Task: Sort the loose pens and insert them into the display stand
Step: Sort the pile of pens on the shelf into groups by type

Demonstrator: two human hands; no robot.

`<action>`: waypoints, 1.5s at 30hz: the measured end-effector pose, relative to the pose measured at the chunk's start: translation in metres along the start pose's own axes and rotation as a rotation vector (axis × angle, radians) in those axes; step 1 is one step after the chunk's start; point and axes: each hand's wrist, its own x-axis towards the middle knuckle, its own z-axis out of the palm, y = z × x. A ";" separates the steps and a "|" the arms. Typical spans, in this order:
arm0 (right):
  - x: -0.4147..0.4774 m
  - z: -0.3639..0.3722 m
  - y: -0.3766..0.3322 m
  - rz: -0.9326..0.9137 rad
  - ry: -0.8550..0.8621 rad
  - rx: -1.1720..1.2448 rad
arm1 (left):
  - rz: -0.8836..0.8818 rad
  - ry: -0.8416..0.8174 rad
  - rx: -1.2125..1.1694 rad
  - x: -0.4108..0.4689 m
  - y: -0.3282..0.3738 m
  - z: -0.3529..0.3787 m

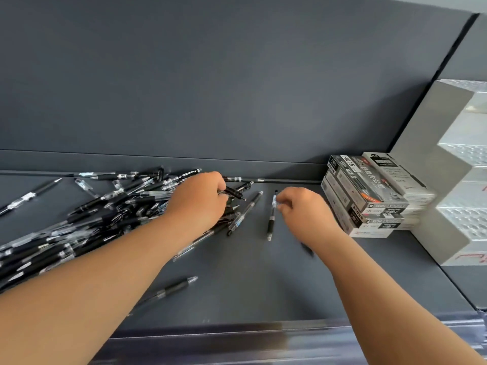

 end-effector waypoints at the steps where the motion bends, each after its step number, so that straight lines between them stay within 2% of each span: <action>1: 0.002 0.005 -0.007 -0.052 -0.024 0.008 | 0.002 0.023 0.020 0.001 -0.007 -0.003; 9: 0.015 0.041 -0.036 -0.310 -0.214 -0.199 | 0.008 0.116 0.188 -0.002 -0.049 -0.024; 14: 0.017 0.042 -0.032 -0.302 -0.229 -0.254 | -0.010 0.084 0.232 -0.005 -0.059 -0.027; 19: 0.012 0.030 -0.020 -0.201 -0.152 -0.354 | -0.013 0.051 0.224 -0.005 -0.060 -0.026; 25: 0.022 0.035 -0.040 -0.144 -0.004 -0.048 | -0.023 0.079 0.226 -0.005 -0.066 -0.026; 37: 0.048 0.063 -0.073 -0.035 -0.076 -0.063 | -0.075 0.096 0.267 -0.005 -0.091 -0.038; 45: 0.039 0.062 -0.079 0.048 -0.013 0.192 | -0.057 0.037 0.212 0.001 -0.103 -0.040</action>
